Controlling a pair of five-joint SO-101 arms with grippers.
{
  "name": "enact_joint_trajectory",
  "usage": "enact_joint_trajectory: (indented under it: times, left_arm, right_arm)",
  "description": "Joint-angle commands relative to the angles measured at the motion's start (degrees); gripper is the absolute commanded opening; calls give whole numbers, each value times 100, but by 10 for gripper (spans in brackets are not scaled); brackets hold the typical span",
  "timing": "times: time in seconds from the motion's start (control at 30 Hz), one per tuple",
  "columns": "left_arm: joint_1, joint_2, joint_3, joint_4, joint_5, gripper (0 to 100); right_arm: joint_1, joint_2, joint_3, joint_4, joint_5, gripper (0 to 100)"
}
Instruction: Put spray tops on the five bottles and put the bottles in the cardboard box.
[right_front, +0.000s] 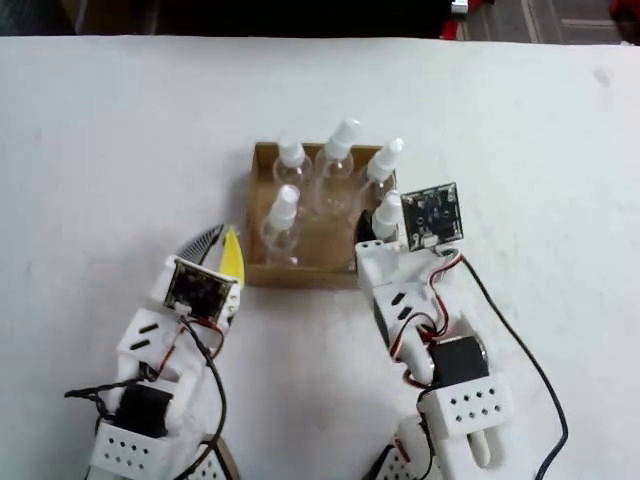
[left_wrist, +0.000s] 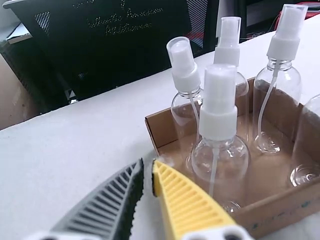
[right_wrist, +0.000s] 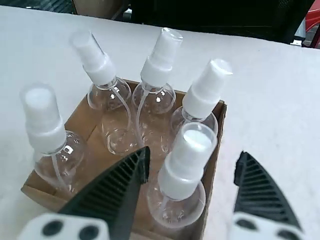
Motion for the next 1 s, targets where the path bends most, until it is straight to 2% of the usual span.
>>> enact_joint_trajectory:
  times: [0.0,0.57,0.67,0.77,0.97]
  left_arm:
    - [66,-101,-18,-18,-70,35]
    - [22,-101,-18,-18,-70,35]
    - [13,-101,-35,-18,-70,35]
    - [-382,-101,-88,-79,-18,35]
    - [-646,-101,-273,-97,-35,35]
  right_arm:
    - [-22,-119,-299,57,-185,247]
    - [-13,-330,-747,136,-220,245]
    - [-13,-910,-1143,778,-193,245]
    - [40,-1763,-1345,1446,-158,245]
    - [1376,-2738,-1301,1727,-158,243]
